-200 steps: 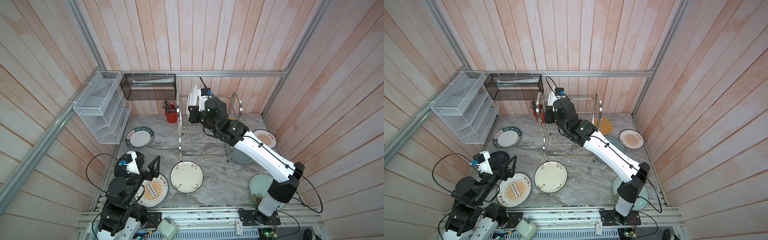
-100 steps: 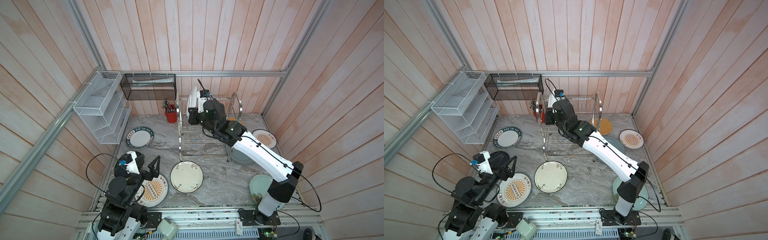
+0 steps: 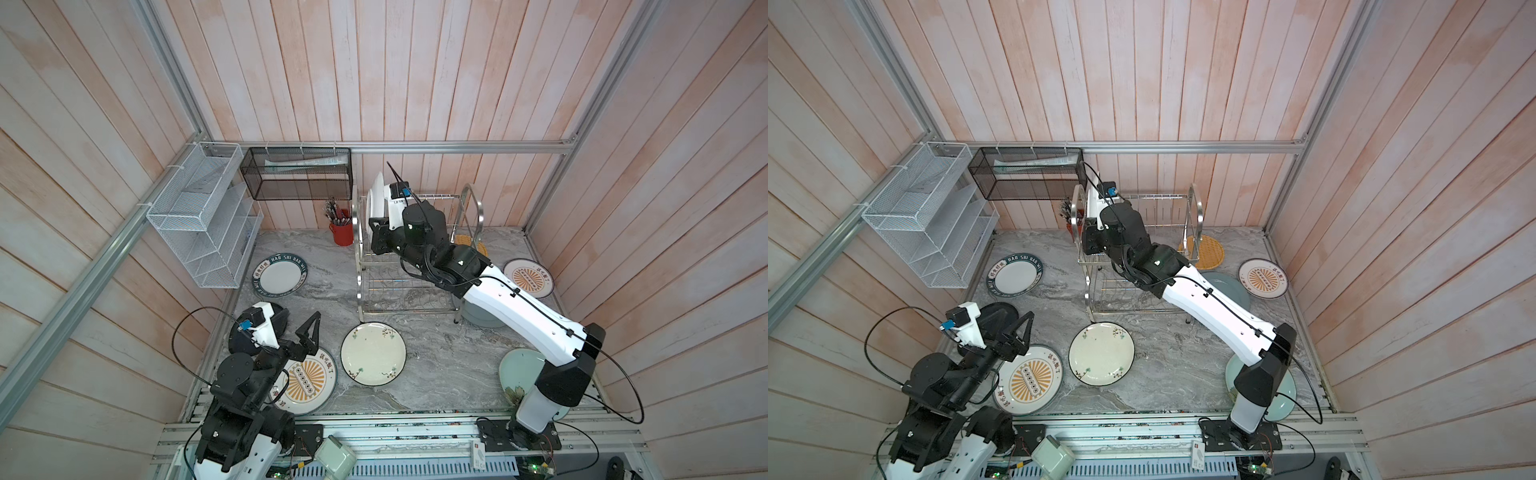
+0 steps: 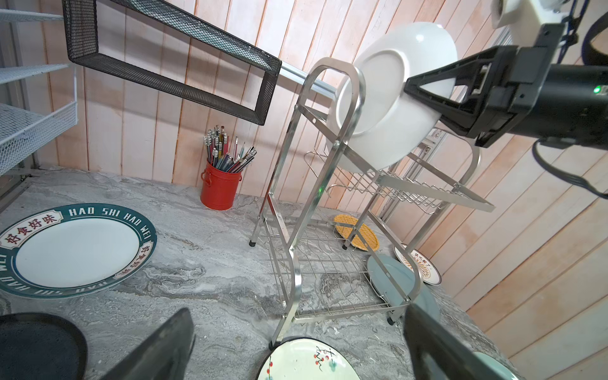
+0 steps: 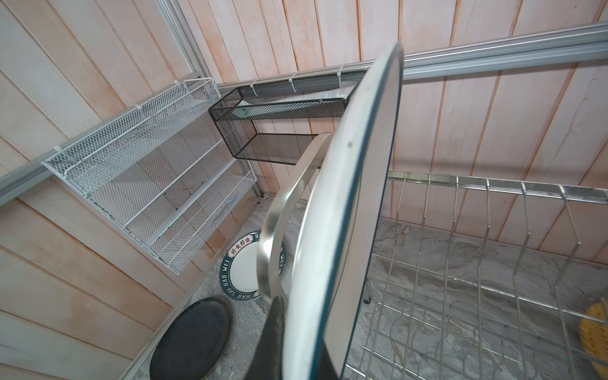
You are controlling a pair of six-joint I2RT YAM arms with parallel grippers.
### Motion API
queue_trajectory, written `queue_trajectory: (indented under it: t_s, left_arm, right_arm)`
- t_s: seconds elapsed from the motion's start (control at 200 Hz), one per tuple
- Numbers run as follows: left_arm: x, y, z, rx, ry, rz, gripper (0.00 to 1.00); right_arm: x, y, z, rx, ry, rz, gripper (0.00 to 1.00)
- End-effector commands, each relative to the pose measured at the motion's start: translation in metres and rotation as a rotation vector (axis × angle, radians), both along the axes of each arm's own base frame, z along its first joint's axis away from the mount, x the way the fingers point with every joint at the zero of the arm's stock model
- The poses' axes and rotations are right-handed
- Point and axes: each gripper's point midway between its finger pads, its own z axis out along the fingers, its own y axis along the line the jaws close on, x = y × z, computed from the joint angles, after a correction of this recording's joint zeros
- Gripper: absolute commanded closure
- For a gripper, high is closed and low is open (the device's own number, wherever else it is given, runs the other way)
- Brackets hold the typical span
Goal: Load the plates into the dish rack
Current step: 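Lower the white cloud-logo plate into the upper rack slots with the right gripper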
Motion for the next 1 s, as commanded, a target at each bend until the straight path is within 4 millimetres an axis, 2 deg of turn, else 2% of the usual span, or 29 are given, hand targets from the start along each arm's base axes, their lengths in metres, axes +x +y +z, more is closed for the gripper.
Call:
queue_trajectory:
  t_s: [0.0, 0.525, 0.99]
  left_arm:
    - [-0.004, -0.001, 0.009, 0.001, -0.025, -0.012, 0.00]
    - [-0.004, -0.001, 0.009, 0.003, -0.027, -0.014, 0.00]
    - [-0.005, -0.001, 0.010, 0.002, -0.031, -0.016, 0.00]
  right_arm:
    - [-0.010, -0.009, 0.037, 0.069, -0.083, 0.008, 1.00]
    - [0.008, -0.013, 0.005, -0.010, -0.028, -0.041, 1.00]
    - [0.016, -0.006, -0.026, -0.080, 0.017, -0.048, 1.00]
